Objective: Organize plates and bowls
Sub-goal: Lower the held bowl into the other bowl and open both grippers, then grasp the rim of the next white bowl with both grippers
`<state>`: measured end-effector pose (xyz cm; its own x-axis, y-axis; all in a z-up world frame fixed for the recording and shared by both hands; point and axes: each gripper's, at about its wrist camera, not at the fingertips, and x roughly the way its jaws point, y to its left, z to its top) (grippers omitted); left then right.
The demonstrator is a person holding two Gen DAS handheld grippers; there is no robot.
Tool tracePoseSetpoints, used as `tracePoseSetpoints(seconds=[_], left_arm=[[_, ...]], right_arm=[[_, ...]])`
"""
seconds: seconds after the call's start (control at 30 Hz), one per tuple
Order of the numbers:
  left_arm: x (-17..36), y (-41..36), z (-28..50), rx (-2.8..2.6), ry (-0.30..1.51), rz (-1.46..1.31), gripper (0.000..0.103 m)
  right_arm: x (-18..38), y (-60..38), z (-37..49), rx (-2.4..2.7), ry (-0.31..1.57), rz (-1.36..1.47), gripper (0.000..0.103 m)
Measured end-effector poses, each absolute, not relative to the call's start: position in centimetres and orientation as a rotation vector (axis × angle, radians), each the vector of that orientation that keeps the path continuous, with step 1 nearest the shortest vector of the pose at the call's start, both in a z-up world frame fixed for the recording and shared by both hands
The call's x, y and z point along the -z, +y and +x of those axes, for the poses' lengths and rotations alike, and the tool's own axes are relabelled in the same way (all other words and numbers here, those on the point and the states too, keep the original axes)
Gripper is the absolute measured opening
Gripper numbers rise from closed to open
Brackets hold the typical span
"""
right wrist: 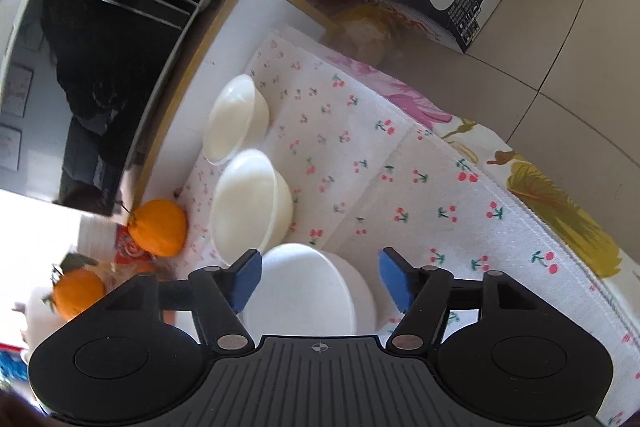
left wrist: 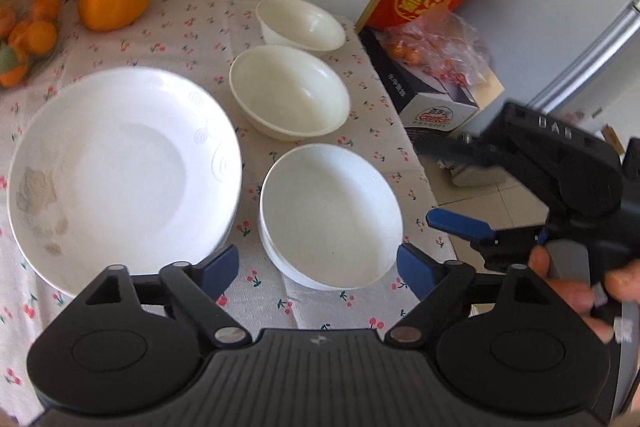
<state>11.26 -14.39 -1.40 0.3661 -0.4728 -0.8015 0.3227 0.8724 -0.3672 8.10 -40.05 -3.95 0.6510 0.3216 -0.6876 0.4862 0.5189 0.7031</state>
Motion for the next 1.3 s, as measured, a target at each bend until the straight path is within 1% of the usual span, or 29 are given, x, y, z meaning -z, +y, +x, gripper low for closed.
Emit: tracePoseSetpoints(seconds=[0.03,0.1,0.27,0.37,0.5,0.57,0.63,0.7,0.73,0.8,0.83,0.87,0.93,0.97,1.07,1.23,1.3], left_arm=[[1.0,-14.4,11.4,0.519,1.075,-0.149,0.089],[0.0,-14.4,11.7,0.524,1.051,-0.138,0.093],[-1.7,-14.8,13.4,0.495,0.985,-0.092,0.098],[-1.7,-14.9,14.7,0.449,0.941,-0.066,0.1],[-0.9,-14.6,17.2,0.385,0.899,-0.072,0.1],[-0.4,-14.6,18.3,0.375,0.89,-0.086,0.097],[0.0,-14.7,19.2,0.357,0.879,-0.091,0.09],[0.4,-14.7,19.9,0.332,0.876,-0.095,0.078],[0.7,-14.7,20.3,0.324,0.881,-0.102,0.076],[1.2,-14.5,20.9,0.319,0.89,-0.115,0.068],[1.4,-14.6,21.2,0.319,0.892,-0.116,0.066],[1.7,-14.7,21.4,0.319,0.894,-0.113,0.062],[2.0,-15.0,21.9,0.318,0.894,-0.104,0.057],[2.1,-15.2,22.1,0.317,0.895,-0.1,0.054],[2.5,-15.5,22.7,0.317,0.895,-0.096,0.048],[3.3,-15.9,23.4,0.319,0.909,-0.072,0.043],[3.6,-15.8,23.6,0.32,0.916,-0.07,0.039]], right_arm=[[3.7,-40.1,8.3,0.115,0.896,1.064,0.076],[3.4,-40.0,8.9,0.12,0.901,1.069,0.076],[2.9,-39.9,10.6,0.114,0.919,1.094,0.078],[3.1,-39.7,11.3,0.097,0.907,1.082,0.084],[5.1,-40.1,11.8,0.069,0.9,1.121,0.085],[5.7,-40.6,12.3,0.046,0.901,1.183,0.085],[6.0,-41.0,12.6,0.018,0.873,1.237,0.085],[6.1,-41.3,12.9,0.013,0.85,1.252,0.085],[6.1,-41.4,13.0,0.016,0.844,1.252,0.084],[6.3,-41.6,13.4,0.019,0.837,1.255,0.08],[6.5,-41.7,13.7,0.019,0.837,1.261,0.075],[6.7,-41.7,13.9,0.022,0.84,1.27,0.073],[7.1,-41.7,14.4,0.02,0.849,1.281,0.065],[7.3,-41.7,14.7,0.021,0.856,1.28,0.062],[7.6,-41.4,15.5,0.037,0.862,1.254,0.046],[8.2,-40.6,16.7,0.043,0.886,1.225,0.037],[8.4,-40.2,17.1,0.035,0.896,1.225,0.035]])
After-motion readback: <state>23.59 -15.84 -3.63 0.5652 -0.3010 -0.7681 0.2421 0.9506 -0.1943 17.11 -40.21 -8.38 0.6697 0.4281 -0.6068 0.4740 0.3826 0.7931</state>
